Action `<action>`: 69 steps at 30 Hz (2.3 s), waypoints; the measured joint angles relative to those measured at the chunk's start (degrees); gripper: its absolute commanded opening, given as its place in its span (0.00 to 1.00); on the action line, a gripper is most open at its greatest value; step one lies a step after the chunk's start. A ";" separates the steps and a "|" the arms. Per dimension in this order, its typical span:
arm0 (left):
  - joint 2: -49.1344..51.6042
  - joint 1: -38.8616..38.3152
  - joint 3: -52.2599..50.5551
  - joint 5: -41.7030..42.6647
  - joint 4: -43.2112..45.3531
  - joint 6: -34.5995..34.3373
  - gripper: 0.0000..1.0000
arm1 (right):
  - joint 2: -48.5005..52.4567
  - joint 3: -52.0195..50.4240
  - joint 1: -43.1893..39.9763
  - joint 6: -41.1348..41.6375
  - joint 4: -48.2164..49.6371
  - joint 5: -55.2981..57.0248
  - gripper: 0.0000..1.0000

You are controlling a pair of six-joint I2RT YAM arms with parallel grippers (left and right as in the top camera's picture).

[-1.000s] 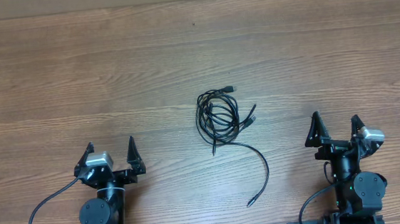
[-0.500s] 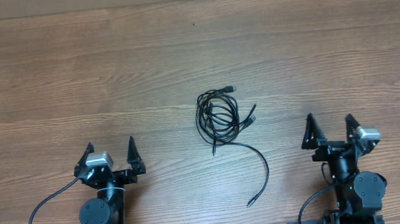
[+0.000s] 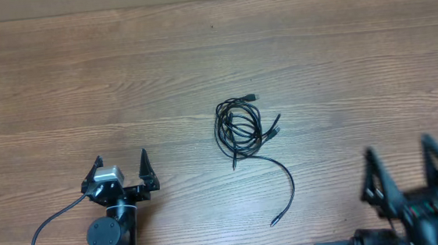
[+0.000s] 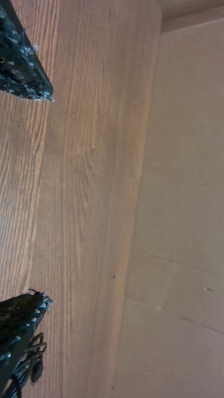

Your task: Untangle cables

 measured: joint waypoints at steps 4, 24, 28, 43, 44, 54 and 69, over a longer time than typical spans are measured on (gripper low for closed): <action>0.00 0.00 0.00 -0.02 0.04 0.00 1.00 | 5.81 14.64 0.00 0.00 -6.64 0.81 1.00; 0.00 0.00 -0.02 0.00 0.02 0.00 1.00 | 79.91 92.32 0.00 -7.98 -52.98 3.23 1.00; 0.00 0.00 -0.02 0.02 0.04 0.00 1.00 | 92.26 94.99 0.00 -8.66 -61.35 3.80 1.00; 0.00 0.00 -0.02 0.02 0.04 0.00 0.99 | 101.72 94.75 0.00 -8.96 -63.71 3.96 1.00; 0.00 0.00 -0.02 0.02 0.04 0.00 1.00 | 101.66 94.75 0.00 -8.98 -64.02 3.98 1.00; 0.00 0.00 0.04 0.35 4.35 -0.68 1.00 | 101.63 94.77 0.00 -8.94 -65.37 3.98 1.00; 0.96 0.00 47.06 3.96 -31.34 4.07 1.00 | 101.63 94.77 0.00 -8.98 -65.72 1.36 1.00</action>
